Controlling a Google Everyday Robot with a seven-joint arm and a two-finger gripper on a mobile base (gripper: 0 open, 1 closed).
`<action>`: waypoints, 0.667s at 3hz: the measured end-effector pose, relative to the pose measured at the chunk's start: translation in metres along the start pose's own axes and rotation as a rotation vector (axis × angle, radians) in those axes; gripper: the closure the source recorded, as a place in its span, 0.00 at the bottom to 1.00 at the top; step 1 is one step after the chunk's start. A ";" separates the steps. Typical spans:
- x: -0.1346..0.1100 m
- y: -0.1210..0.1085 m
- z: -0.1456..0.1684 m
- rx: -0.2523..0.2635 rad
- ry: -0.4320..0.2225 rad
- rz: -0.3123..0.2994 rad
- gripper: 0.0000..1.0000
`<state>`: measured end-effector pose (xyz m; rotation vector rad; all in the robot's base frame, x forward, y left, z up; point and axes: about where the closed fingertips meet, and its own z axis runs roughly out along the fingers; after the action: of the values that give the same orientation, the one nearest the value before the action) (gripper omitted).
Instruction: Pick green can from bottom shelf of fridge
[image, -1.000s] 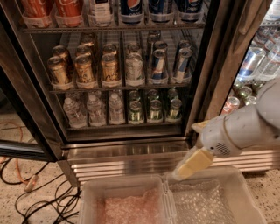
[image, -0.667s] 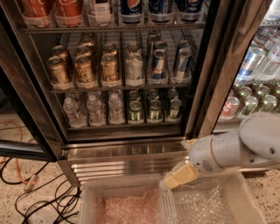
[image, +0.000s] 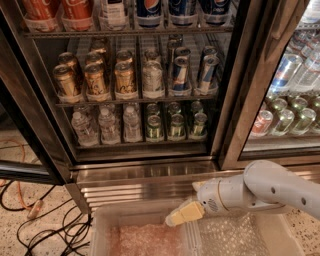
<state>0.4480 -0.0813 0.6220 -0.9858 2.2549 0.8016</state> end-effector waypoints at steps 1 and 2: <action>0.002 -0.002 0.003 -0.001 -0.002 0.007 0.00; 0.012 -0.002 0.011 0.003 0.007 0.052 0.00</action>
Offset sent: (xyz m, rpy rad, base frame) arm -0.0057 -0.0009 -0.0314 0.0069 0.0832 -0.0818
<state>0.4458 -0.0800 0.6056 -0.9332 2.2958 0.8185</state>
